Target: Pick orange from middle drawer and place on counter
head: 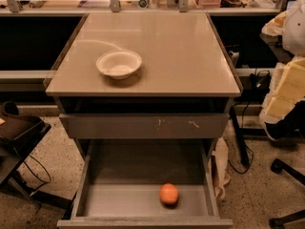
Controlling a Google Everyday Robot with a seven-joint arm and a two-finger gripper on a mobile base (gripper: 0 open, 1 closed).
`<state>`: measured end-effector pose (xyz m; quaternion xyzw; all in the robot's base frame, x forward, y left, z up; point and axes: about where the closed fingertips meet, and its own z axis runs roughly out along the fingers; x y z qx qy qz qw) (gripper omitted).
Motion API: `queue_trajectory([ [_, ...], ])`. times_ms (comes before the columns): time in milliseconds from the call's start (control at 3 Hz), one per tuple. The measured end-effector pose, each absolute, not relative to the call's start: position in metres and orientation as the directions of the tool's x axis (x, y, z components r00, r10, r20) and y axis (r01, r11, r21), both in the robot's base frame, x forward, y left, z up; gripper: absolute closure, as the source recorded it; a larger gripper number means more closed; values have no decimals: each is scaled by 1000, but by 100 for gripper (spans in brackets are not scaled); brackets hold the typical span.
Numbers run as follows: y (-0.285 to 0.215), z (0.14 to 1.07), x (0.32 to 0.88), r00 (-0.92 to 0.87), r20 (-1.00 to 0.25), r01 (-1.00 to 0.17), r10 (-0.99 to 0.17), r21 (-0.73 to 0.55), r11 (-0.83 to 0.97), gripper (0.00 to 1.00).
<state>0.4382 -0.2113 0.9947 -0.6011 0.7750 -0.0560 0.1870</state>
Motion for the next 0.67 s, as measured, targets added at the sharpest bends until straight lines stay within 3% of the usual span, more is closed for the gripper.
queue_trajectory([
  [667, -205, 964, 440, -192, -271, -923, -943, -276, 267, 0],
])
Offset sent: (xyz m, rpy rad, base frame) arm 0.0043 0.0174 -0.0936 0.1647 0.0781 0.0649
